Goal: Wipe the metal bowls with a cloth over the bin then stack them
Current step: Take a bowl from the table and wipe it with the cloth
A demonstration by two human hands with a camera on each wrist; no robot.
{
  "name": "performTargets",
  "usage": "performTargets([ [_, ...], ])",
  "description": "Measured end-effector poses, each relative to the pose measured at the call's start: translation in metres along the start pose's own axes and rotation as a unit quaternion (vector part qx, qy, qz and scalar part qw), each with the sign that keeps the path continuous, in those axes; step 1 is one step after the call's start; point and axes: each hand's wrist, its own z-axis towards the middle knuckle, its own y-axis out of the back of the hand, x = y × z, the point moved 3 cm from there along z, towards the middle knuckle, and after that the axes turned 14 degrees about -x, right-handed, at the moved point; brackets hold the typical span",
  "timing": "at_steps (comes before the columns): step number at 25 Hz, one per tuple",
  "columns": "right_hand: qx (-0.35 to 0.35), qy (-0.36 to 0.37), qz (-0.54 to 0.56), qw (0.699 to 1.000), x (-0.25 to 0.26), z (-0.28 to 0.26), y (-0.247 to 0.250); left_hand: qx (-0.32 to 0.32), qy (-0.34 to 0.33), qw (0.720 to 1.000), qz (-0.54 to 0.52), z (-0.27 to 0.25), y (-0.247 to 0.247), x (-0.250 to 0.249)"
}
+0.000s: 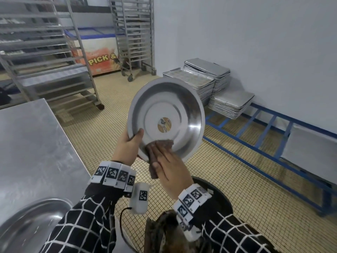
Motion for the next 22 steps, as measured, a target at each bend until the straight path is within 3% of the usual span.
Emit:
performTargets([
  [2, 0.026, 0.023, -0.131, 0.991, -0.032, 0.007, 0.001, 0.008, 0.001, 1.0, 0.008, 0.004, 0.008, -0.001],
  [5, 0.075, -0.049, -0.221, 0.971, -0.077, 0.013, 0.005, 0.027, -0.018, 0.999, 0.019, 0.002, 0.01, -0.005],
  [7, 0.064, -0.067, -0.21, 0.973, -0.069, 0.01, 0.003, 0.03, -0.025, 0.999, 0.015, 0.001, 0.007, -0.006],
  [11, 0.041, -0.058, -0.031, 0.997, -0.005, 0.001, -0.012, 0.001, -0.035, 0.999, -0.009, 0.001, 0.002, -0.005],
  [13, 0.001, -0.051, 0.006, 0.999, 0.015, -0.003, -0.012, -0.015, -0.036, 0.999, -0.031, 0.002, 0.0, -0.004],
  [15, -0.004, -0.041, -0.004, 0.999, 0.011, -0.005, -0.007, -0.02, -0.025, 0.999, -0.041, 0.006, 0.002, -0.001],
  [18, 0.018, -0.017, -0.11, 0.994, -0.037, 0.0, -0.002, -0.014, -0.01, 0.999, -0.033, 0.009, 0.01, 0.003],
  [22, 0.027, -0.066, -0.191, 0.979, -0.079, 0.006, 0.003, 0.012, -0.01, 1.0, -0.013, 0.01, 0.013, 0.008],
])
